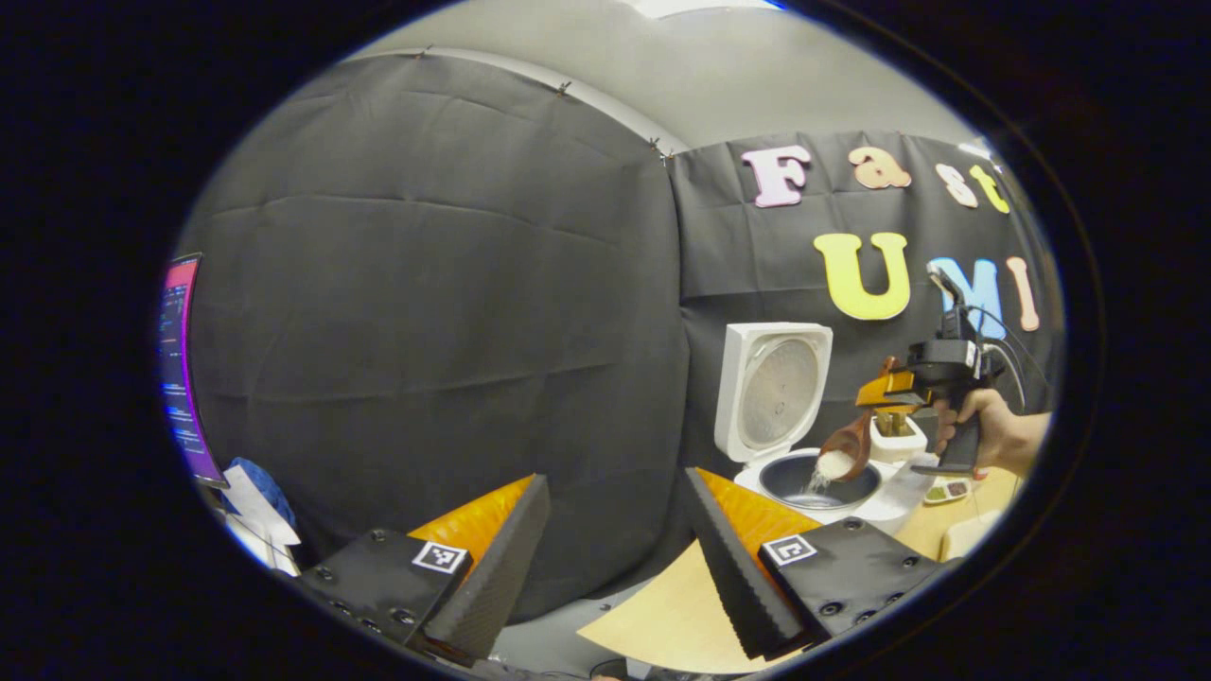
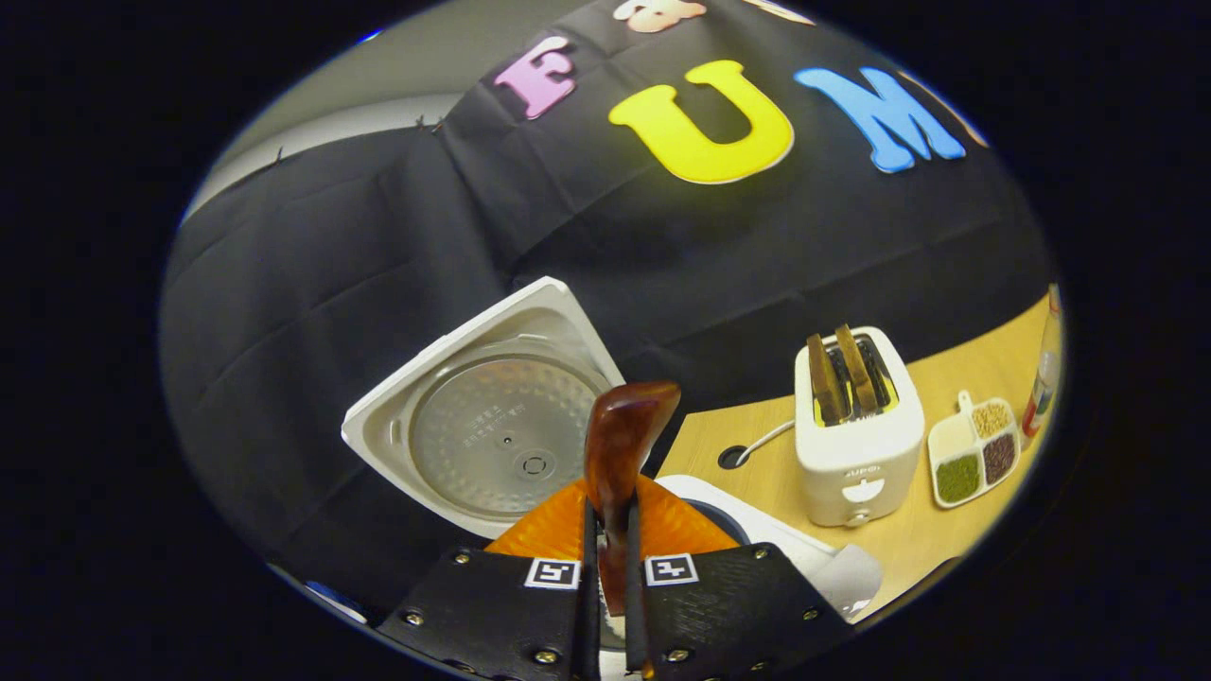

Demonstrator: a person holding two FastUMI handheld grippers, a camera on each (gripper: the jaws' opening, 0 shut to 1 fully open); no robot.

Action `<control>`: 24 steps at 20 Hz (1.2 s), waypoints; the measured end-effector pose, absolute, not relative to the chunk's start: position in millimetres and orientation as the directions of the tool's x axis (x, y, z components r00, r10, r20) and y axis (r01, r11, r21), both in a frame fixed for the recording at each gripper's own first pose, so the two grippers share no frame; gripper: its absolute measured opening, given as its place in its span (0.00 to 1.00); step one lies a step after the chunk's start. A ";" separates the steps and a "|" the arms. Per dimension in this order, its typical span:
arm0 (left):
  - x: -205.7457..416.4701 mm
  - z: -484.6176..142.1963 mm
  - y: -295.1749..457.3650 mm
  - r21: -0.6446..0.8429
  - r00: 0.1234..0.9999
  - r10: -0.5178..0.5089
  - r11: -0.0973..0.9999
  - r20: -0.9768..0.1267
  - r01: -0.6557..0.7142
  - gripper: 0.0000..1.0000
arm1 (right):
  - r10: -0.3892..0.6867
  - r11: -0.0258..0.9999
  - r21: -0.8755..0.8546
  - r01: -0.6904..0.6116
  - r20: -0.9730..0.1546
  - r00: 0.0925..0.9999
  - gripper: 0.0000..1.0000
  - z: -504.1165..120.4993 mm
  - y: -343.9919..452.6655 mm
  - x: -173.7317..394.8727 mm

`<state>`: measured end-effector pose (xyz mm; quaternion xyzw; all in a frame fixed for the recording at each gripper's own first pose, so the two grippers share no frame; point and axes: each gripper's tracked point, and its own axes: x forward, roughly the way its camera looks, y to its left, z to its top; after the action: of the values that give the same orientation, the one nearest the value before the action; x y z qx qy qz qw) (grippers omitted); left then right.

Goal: Close the left gripper, press the button to open the rice cooker; take a wooden spoon from the chopstick holder with the right hand, scoop a spoonful of rice and pour it into the rice cooker, then put the wooden spoon back into the chopstick holder.

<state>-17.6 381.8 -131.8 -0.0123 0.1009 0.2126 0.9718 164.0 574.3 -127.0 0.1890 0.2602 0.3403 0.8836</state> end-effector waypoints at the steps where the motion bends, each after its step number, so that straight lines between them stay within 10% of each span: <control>1: -18.1 -130.6 380.3 0.019 0.890 0.409 0.910 -0.200 -0.414 0.98 | 0.698 0.707 0.460 -0.538 -0.331 0.635 0.11 -125.6 575.9 162.8; 16: -14.8 -129.5 371.1 0.016 0.896 0.403 0.913 -0.184 -0.407 0.98 | 0.697 0.632 -0.272 -0.726 -0.210 0.686 0.11 -107.7 586.7 139.7; 24: -17.1 -118.5 368.8 0.018 0.905 0.396 0.917 -0.158 -0.399 0.98 | 0.708 0.701 0.181 -0.690 -0.292 0.643 0.11 -122.9 570.3 146.5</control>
<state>-17.1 368.8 -118.5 -0.0072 0.0792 0.2036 0.9758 146.5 570.3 -122.9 0.0267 0.1724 0.3859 0.9059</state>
